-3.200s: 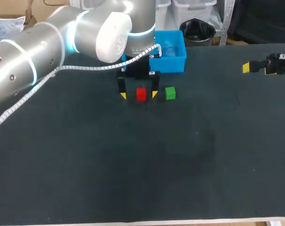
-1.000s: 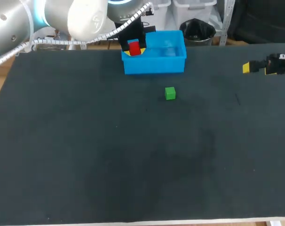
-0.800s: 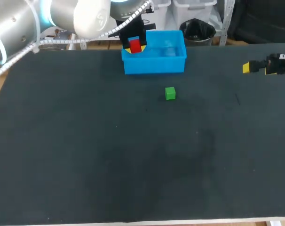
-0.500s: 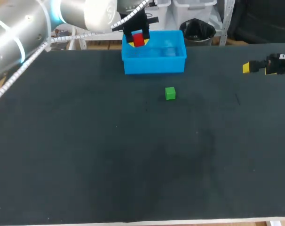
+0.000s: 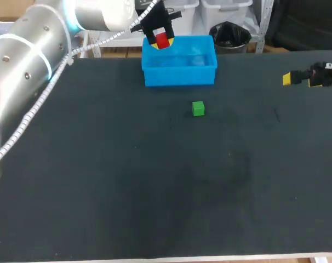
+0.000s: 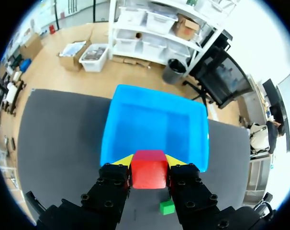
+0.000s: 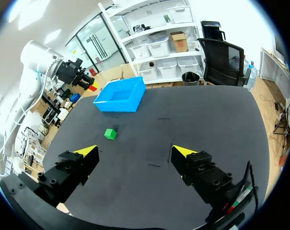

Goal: Use the left arm to pick the red cube and place it into the blue plastic box first, then use the right arm to grasp the green cube and put it into the same blue plastic box after the first action is fully finished.

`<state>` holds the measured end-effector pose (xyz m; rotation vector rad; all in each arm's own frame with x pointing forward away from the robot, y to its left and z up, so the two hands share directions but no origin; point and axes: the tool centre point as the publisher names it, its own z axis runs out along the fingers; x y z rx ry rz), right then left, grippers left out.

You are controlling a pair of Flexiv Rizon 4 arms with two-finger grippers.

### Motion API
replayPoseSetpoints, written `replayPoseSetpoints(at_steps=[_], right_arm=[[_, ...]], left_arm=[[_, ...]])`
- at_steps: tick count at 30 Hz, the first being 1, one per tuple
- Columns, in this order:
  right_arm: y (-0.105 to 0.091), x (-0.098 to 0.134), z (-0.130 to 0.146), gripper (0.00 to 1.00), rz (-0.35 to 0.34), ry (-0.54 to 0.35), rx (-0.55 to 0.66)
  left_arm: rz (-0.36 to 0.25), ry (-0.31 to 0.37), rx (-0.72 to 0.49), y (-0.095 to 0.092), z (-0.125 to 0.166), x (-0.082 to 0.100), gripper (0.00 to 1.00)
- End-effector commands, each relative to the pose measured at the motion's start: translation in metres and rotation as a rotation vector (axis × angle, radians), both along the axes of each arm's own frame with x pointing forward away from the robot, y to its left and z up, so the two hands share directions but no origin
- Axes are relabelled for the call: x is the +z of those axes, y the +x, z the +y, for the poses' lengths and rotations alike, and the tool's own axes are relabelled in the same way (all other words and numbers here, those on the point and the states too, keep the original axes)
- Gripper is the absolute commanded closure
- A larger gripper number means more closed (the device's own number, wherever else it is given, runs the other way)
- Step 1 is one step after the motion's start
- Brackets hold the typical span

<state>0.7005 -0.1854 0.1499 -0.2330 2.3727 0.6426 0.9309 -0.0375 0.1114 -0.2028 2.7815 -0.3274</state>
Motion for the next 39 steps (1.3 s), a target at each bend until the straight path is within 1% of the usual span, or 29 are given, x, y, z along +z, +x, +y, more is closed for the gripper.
replayPoseSetpoints(at_steps=[1,11,25,32,39], right_arm=[[0.000,0.000,0.000,0.00,0.000,-0.001,0.000],[0.000,0.000,0.000,0.00,0.000,-0.001,0.000],[0.000,0.000,0.000,0.00,0.000,-0.001,0.000],[0.000,0.000,0.000,0.00,0.000,-0.001,0.000],[0.000,0.000,0.000,0.00,0.000,-0.001,0.000]], left_arm=[[0.221,-0.050,-0.060,0.023,0.001,-0.010,1.00],[0.270,-0.073,-0.042,0.044,0.004,-0.026,1.00],[0.320,-0.075,-0.015,0.066,0.009,-0.046,1.00],[0.337,-0.079,-0.010,0.070,0.011,-0.050,1.00],[0.339,-0.083,-0.021,0.069,0.009,-0.049,1.00]])
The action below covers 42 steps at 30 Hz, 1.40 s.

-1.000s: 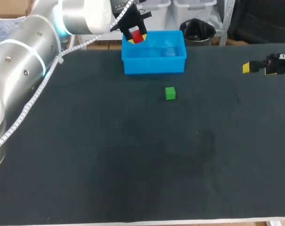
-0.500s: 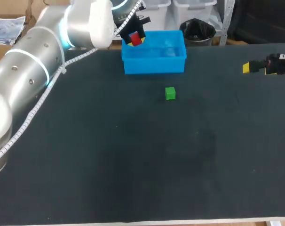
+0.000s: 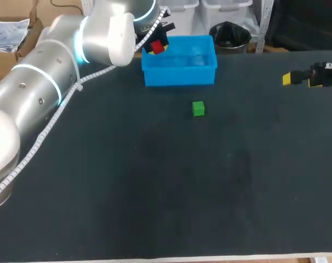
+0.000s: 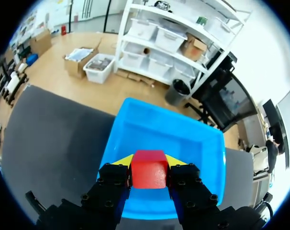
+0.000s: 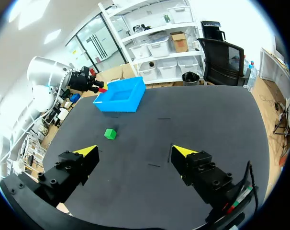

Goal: Use the left arm to pick the red cube and place it into the blue plastic box first, then use the right arm to grasp the green cube and put it into the same blue plastic box after the first action is fully finished.

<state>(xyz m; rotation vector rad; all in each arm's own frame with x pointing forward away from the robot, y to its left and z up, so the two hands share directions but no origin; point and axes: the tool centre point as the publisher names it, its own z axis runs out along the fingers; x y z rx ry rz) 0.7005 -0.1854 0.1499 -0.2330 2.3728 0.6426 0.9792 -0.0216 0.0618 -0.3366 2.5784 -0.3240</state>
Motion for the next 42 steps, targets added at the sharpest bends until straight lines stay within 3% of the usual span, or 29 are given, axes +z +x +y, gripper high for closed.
replayPoseSetpoints(at_steps=[1,13,16,17,18,30,39,42], right_arm=[[0.000,0.000,0.000,0.00,0.000,-0.001,0.000],[0.000,0.000,0.000,0.00,0.000,-0.001,0.000],[0.000,0.000,0.000,0.00,0.000,-0.001,0.000],[0.000,0.000,0.000,0.00,0.000,-0.001,0.000],[0.000,0.000,0.000,0.00,0.000,-0.001,0.000],[0.000,0.000,0.000,0.00,0.000,-0.001,0.000],[0.000,0.000,0.000,0.00,0.000,-0.001,0.000],[0.000,0.000,0.000,0.00,0.000,-0.001,0.000]], left_arm=[[0.509,-0.084,-0.161,0.020,-0.008,0.001,1.00],[0.509,-0.076,-0.172,0.016,-0.011,0.000,1.00],[0.510,-0.074,-0.174,0.015,-0.011,0.001,0.38],[0.510,-0.074,-0.174,0.014,-0.010,0.001,0.09],[0.509,-0.075,-0.174,0.014,-0.010,0.002,0.00],[0.430,-0.073,-0.196,-0.001,-0.009,0.030,0.00],[0.257,-0.028,-0.236,-0.044,-0.002,0.078,0.00],[0.273,0.026,-0.222,-0.059,-0.002,0.084,0.00]])
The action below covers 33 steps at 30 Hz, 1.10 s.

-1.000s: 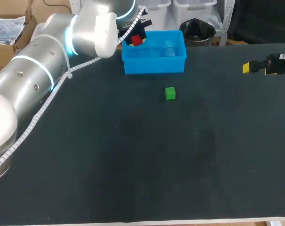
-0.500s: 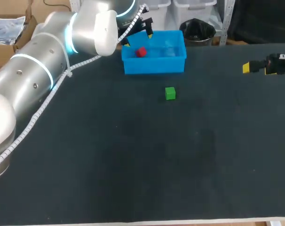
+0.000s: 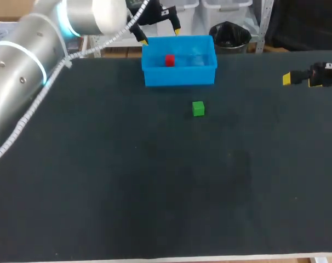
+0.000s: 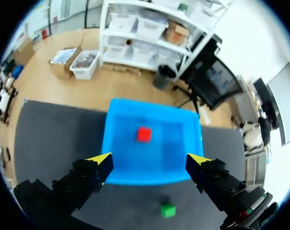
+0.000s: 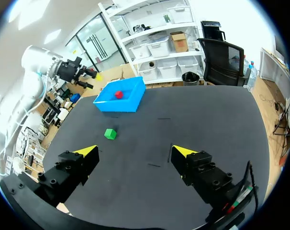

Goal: Use the left arm to pick the red cube and place it into the blue plastic box first, then use the right arm to grasp the green cube and put it into the same blue plastic box after the first action is fully finished.

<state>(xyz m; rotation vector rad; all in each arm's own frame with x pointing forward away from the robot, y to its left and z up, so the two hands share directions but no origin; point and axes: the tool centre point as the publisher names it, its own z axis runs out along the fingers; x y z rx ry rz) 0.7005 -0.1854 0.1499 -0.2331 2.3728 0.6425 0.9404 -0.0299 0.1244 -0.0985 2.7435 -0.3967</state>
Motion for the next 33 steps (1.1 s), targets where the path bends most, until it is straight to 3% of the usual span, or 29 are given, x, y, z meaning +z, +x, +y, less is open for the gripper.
replayPoseSetpoints(at_steps=[1,2,20,21,26,27,33], right_arm=[[0.000,0.000,0.000,0.00,0.000,-0.001,0.000],[0.000,0.000,0.000,0.00,0.000,-0.001,0.000],[0.000,0.000,0.000,0.00,0.000,-0.001,0.000],[0.000,0.000,0.000,0.00,0.000,-0.001,0.000],[0.000,0.000,0.000,0.00,0.000,-0.001,0.000],[0.000,0.000,0.000,0.00,0.000,-0.001,0.000],[0.000,0.000,0.000,0.00,0.000,-0.001,0.000]], left_arm=[[0.154,0.065,-0.016,-0.025,0.006,0.020,0.00],[0.200,0.089,-0.012,-0.030,0.005,0.018,0.00],[0.200,0.089,-0.012,-0.030,0.005,0.018,0.00],[0.146,0.095,-0.047,-0.034,0.004,0.016,0.00],[-0.081,-0.033,-0.190,-0.047,0.006,0.018,0.00],[-0.135,-0.026,-0.193,-0.048,0.009,0.018,0.00],[-0.283,-0.079,-0.269,-0.060,0.024,0.022,0.00]])
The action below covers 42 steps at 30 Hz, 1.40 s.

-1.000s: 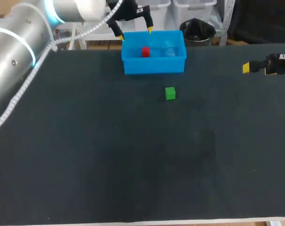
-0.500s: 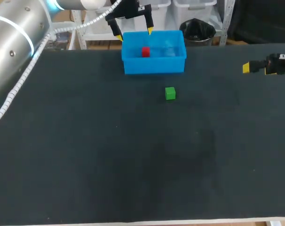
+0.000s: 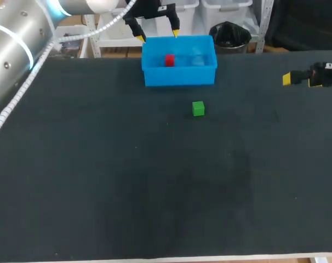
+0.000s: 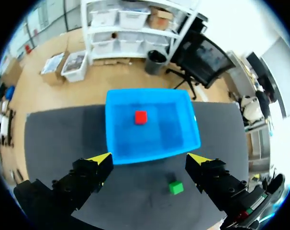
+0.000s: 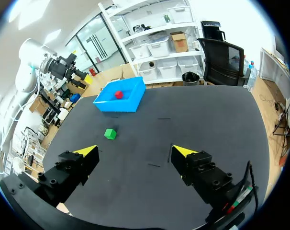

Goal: Use the left arm to pick the red cube and place it into the blue plastic box first, then use the right arm to grasp the green cube and put it into the same blue plastic box after the first action is fully finished.

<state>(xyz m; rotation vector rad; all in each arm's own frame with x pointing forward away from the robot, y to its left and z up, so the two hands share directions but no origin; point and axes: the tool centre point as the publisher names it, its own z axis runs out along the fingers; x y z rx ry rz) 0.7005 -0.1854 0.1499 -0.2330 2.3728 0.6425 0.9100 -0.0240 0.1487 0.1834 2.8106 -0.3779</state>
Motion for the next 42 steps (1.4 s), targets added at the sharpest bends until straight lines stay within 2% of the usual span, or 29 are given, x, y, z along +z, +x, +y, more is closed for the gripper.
replayPoseSetpoints(at_steps=[1,7,12,15,16,39,42], right_arm=[[0.000,0.000,0.000,0.00,0.000,-0.001,0.000],[0.000,0.000,0.000,0.00,0.000,-0.001,0.000],[0.000,0.000,0.000,0.00,0.000,-0.001,0.000],[0.000,0.000,0.000,0.00,0.000,-0.001,0.000],[0.000,0.000,0.000,0.00,0.000,-0.001,0.000],[0.000,0.000,0.000,0.00,0.000,-0.001,0.000],[0.000,0.000,0.000,0.00,0.000,-0.001,0.000]], left_arm=[[-0.326,-0.181,-0.099,-0.032,0.019,-0.002,0.00],[-0.463,-0.252,-0.213,-0.048,0.026,0.009,0.00],[-0.579,-0.285,-0.320,-0.062,0.032,0.024,0.00],[-0.641,-0.245,-0.399,-0.072,0.036,0.029,0.00],[-0.647,-0.212,-0.410,-0.074,0.038,0.027,0.00],[-0.647,-0.212,-0.410,-0.074,0.038,0.027,0.00],[-0.700,-0.224,-0.478,-0.082,0.044,0.033,0.00]])
